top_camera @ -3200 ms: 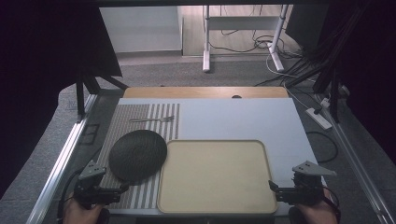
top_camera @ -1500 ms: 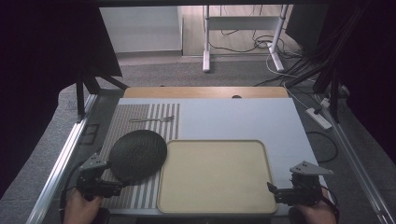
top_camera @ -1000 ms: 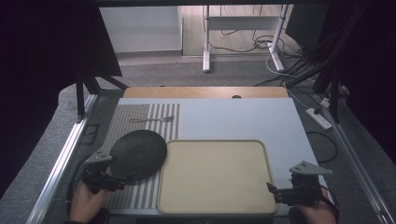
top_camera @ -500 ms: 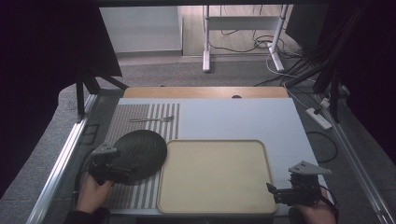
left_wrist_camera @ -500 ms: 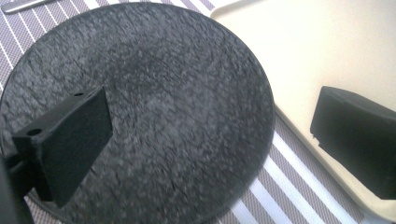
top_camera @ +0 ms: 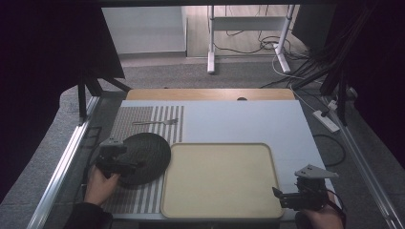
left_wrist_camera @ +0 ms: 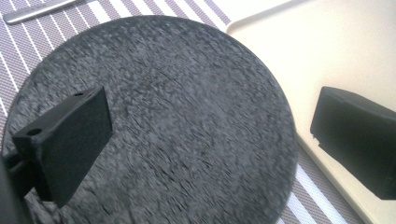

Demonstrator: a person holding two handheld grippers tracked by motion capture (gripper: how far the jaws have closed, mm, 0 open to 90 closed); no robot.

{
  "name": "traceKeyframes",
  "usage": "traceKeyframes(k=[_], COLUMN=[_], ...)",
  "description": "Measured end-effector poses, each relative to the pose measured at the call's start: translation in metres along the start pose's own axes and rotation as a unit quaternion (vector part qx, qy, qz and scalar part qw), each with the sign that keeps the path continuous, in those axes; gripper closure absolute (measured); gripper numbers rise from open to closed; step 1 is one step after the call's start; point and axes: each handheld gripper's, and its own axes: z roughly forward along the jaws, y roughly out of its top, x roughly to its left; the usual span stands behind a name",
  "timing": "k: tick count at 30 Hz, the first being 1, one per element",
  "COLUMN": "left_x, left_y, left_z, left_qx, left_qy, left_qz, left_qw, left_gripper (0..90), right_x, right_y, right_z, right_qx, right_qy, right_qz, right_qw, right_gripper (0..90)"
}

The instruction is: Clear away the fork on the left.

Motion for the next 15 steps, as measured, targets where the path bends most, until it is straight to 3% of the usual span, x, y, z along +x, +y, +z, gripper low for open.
traceKeyframes(k=[15], left_x=[0.021], left_y=[0.023], left_z=[0.019], left_qx=[0.006], left_qy=[0.02], left_qz=[-0.006], left_qw=[0.9998], left_gripper=[0.0], right_x=[0.0], right_y=[0.0], right_z=[0.001], right_qx=[0.004], right_qy=[0.001], right_qz=[0.0], right_qw=[1.0], right_gripper=[0.0])
